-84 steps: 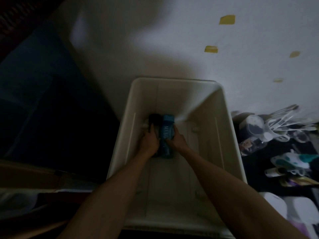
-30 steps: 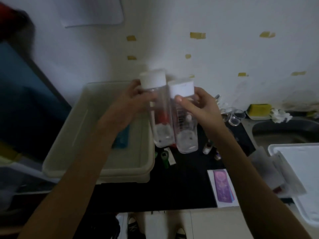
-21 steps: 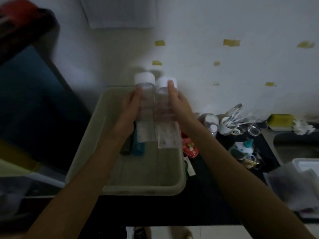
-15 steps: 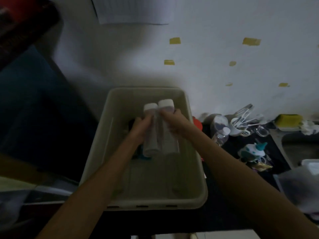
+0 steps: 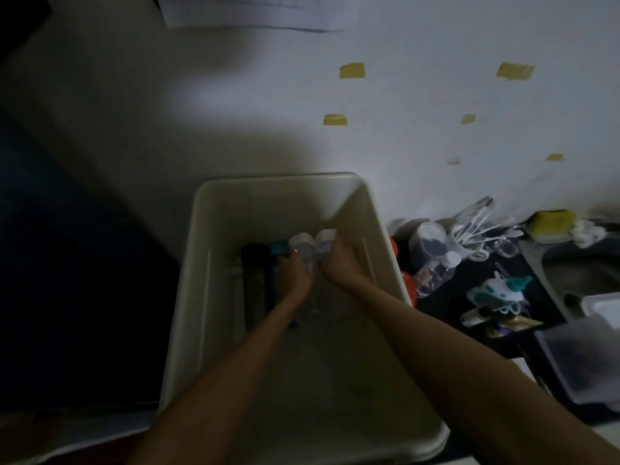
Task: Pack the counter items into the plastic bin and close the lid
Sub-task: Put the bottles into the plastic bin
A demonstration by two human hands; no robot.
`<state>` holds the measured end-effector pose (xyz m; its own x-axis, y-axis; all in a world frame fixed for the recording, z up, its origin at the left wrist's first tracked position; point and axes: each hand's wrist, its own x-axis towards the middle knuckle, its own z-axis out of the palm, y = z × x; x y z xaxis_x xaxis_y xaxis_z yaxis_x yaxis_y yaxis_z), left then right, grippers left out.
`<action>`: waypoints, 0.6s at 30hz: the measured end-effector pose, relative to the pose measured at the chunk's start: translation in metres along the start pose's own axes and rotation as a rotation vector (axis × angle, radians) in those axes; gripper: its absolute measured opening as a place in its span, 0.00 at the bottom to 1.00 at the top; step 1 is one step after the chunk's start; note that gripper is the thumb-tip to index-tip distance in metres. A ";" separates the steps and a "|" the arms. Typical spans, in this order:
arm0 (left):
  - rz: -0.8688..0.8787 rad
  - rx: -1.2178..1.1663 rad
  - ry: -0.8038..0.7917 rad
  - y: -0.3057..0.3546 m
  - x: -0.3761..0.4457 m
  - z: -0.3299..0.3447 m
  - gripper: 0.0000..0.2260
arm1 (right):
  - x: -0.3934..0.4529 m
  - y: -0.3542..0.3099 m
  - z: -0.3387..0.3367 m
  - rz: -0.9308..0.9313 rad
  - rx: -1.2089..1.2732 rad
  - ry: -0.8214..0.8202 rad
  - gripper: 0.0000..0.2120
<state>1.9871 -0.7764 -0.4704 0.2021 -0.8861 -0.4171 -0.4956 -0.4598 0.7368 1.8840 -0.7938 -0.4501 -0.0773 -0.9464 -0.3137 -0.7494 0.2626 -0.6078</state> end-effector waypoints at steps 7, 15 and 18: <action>0.127 0.178 0.045 -0.011 -0.001 0.017 0.26 | -0.013 0.006 0.011 -0.056 -0.091 0.120 0.10; 0.283 0.281 -0.097 -0.016 0.005 0.010 0.22 | -0.006 0.009 0.017 -0.015 -0.374 0.063 0.26; 0.284 0.302 -0.114 -0.024 0.003 0.004 0.12 | 0.003 0.012 0.024 -0.107 -0.445 0.035 0.17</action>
<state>1.9957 -0.7677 -0.4914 -0.0649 -0.9552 -0.2886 -0.7467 -0.1454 0.6491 1.8905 -0.7885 -0.4759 -0.0002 -0.9717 -0.2364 -0.9633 0.0637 -0.2609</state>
